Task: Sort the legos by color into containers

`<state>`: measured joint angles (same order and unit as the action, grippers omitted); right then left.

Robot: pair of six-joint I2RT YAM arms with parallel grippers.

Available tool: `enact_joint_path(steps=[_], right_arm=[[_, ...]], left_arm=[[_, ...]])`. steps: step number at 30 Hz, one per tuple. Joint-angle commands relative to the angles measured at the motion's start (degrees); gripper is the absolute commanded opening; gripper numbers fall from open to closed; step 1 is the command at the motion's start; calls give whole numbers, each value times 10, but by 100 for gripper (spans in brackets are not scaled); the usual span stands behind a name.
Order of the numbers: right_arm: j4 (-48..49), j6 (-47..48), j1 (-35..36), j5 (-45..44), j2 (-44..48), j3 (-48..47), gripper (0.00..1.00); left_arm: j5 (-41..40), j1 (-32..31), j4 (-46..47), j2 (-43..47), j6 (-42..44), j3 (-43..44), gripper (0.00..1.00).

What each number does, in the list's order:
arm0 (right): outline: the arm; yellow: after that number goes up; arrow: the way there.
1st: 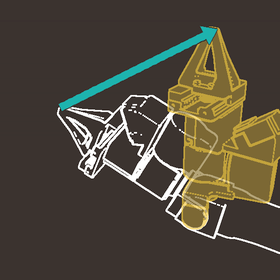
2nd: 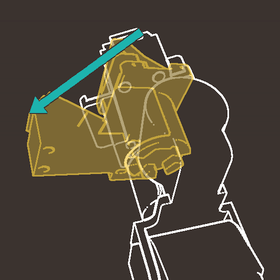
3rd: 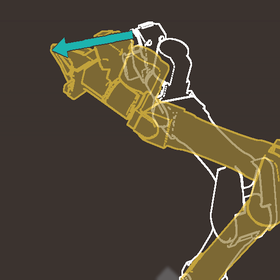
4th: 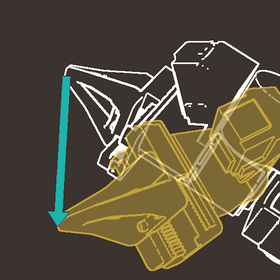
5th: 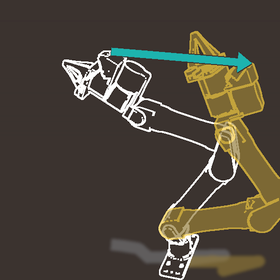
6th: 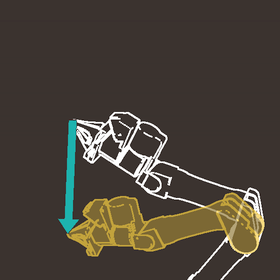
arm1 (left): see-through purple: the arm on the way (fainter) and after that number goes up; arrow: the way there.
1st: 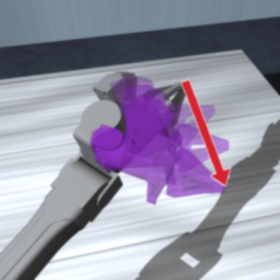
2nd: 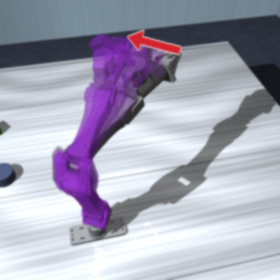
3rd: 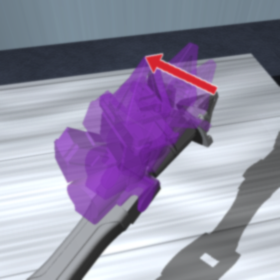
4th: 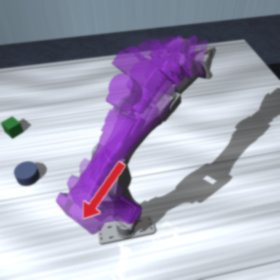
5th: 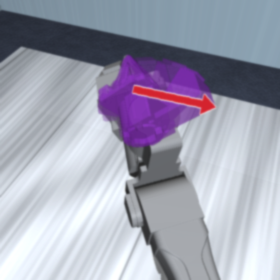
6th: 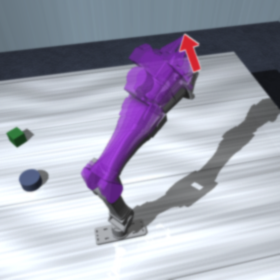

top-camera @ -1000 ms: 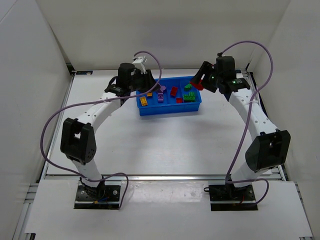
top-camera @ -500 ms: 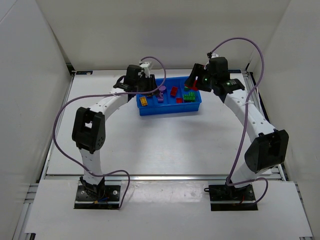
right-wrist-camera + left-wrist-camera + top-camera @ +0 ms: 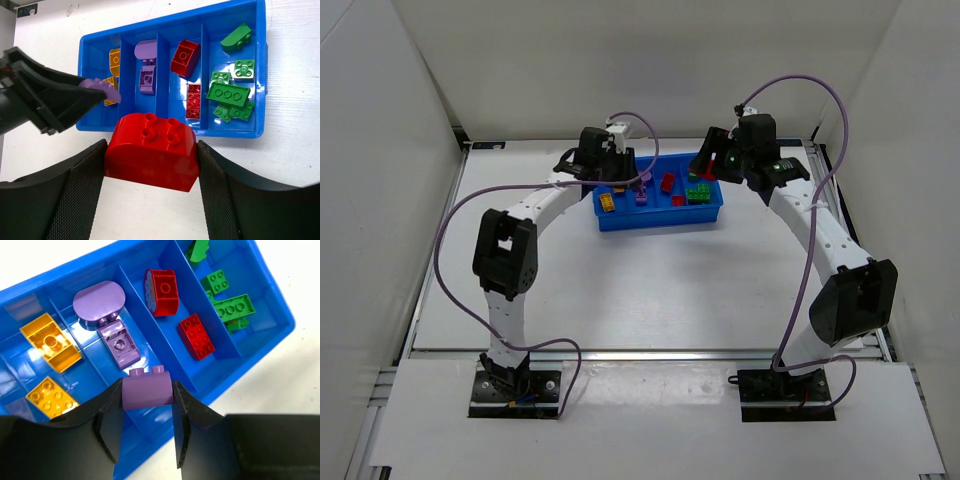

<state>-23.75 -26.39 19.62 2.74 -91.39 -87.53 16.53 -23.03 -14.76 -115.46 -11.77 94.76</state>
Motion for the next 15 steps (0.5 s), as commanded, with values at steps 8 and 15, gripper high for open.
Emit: enact_joint_path(steps=[8, 15], right_arm=[[27, -2, 0, 11, -2, -13, 0], [12, -75, -23, 41, -19, -22, 0]], left_arm=[[-11, -14, -17, -62, 28, 84, 80], [103, 12, 194, 23, -45, -46, 82]])
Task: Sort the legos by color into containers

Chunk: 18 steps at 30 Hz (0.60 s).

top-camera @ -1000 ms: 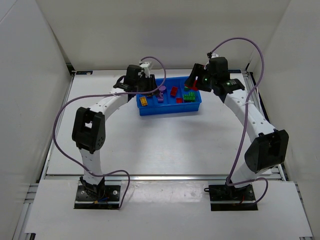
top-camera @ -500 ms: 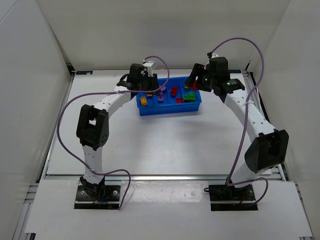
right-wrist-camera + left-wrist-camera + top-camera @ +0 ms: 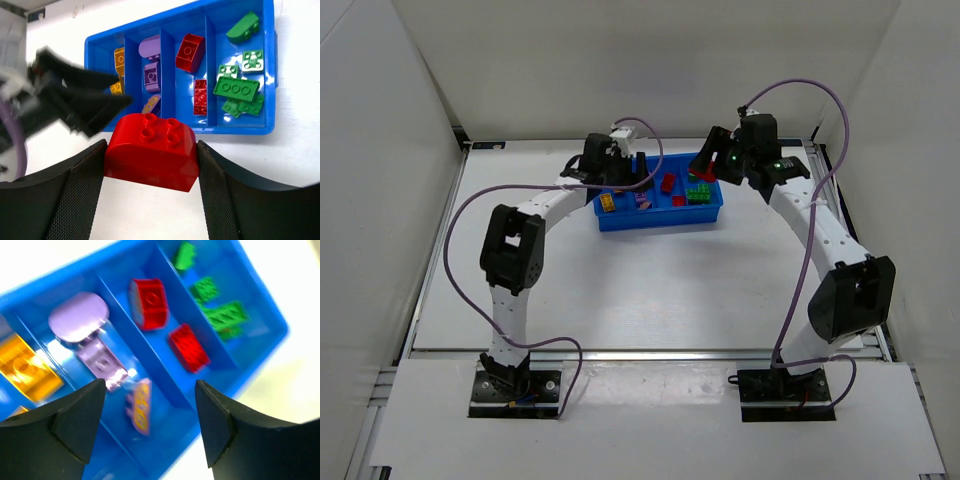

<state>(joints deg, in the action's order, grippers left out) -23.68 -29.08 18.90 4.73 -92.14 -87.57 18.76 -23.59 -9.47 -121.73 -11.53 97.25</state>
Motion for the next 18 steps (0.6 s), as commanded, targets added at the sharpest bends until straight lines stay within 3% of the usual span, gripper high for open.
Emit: enact_joint_path(steps=[1, 6, 11, 18], right_arm=[[7, -68, -26, 26, -15, -23, 0], [4, -179, -35, 70, -26, -18, 0], [-21, -305, -33, 88, -44, -25, 0], [-65, -390, -33, 78, -55, -39, 0]], left_arm=[[100, 20, 170, 104, -67, -99, 81], [175, 16, 275, 177, -181, -194, 80], [179, -27, 321, 217, -191, -233, 81], [134, -58, 339, 214, -196, -224, 82]])
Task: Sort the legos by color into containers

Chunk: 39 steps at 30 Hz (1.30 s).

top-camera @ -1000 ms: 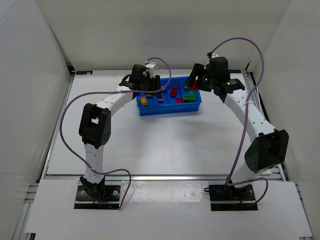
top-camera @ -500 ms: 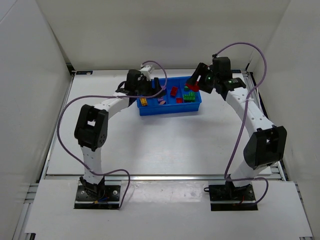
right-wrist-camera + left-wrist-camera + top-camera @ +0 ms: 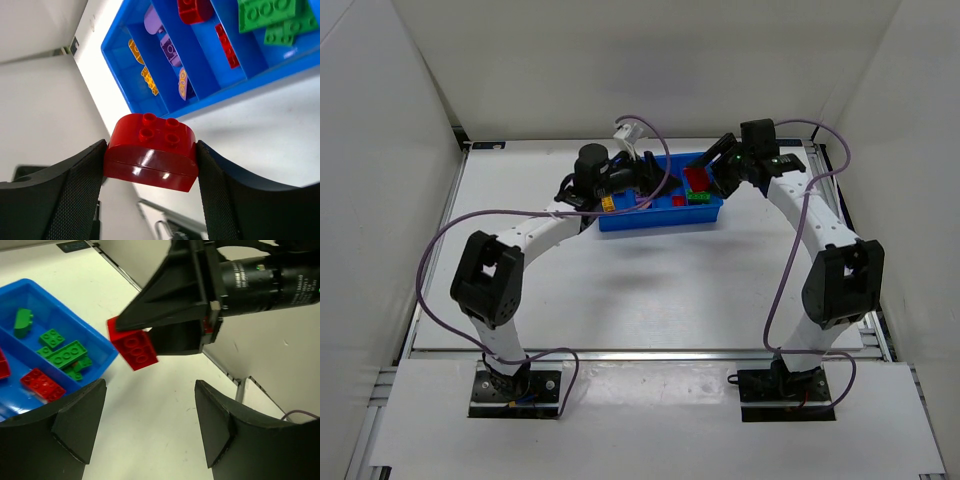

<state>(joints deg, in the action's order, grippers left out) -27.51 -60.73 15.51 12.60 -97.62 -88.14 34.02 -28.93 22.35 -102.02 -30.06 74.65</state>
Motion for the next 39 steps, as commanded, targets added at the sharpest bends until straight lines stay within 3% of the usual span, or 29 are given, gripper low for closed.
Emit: enact_joint_path(steps=[1, 11, 29, 39], right_arm=[[-28, -82, 0, -3, 0, -35, 0], [-28, -129, 1, 8, 0, -41, 0], [-5, -127, 10, 14, -3, -34, 0], [11, -125, 13, 15, -6, -37, 0]], left_arm=[[-19, -7, 21, 11, -10, 8, 82], [-46, -24, 21, -26, -1, 45, 82], [-53, -31, 20, -68, -26, 96, 81], [-54, -36, 14, -85, -31, 110, 72]])
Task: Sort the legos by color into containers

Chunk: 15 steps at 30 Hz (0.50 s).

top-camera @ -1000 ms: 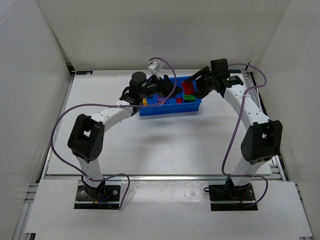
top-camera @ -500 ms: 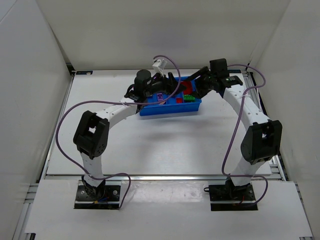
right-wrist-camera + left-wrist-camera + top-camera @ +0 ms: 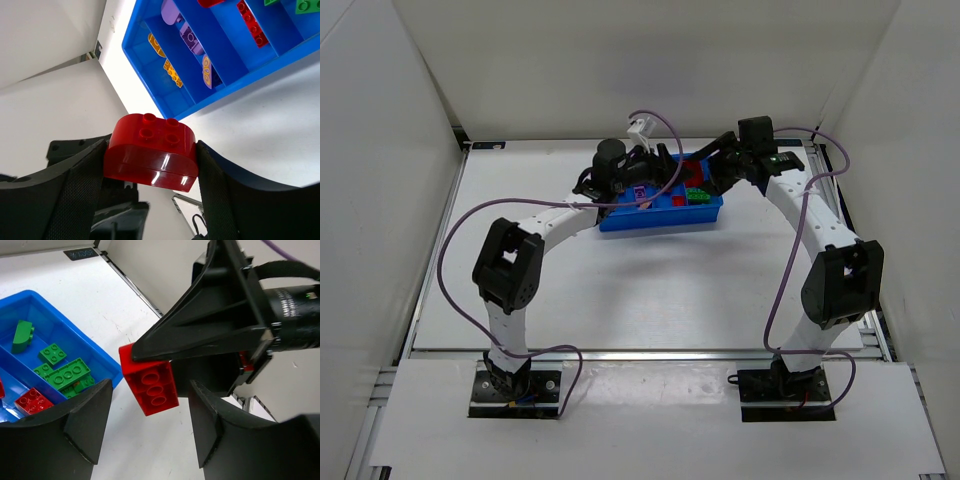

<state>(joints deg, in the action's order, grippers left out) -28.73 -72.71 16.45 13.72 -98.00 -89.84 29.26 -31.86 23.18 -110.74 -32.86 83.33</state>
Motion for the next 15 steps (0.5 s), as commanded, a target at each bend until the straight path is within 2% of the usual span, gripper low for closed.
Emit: enact_joint_path(steps=[1, 13, 15], right_arm=[[23, -5, 3, 4, -2, -20, 0], [24, -3, 10, 5, -5, -20, 0], [25, -2, 9, 4, -4, -20, 0]], left_arm=[[-7, -8, 6, 2, -4, 25, 71], [-17, -9, 4, -8, -4, 34, 69], [-21, -9, 1, -9, -3, 34, 66]])
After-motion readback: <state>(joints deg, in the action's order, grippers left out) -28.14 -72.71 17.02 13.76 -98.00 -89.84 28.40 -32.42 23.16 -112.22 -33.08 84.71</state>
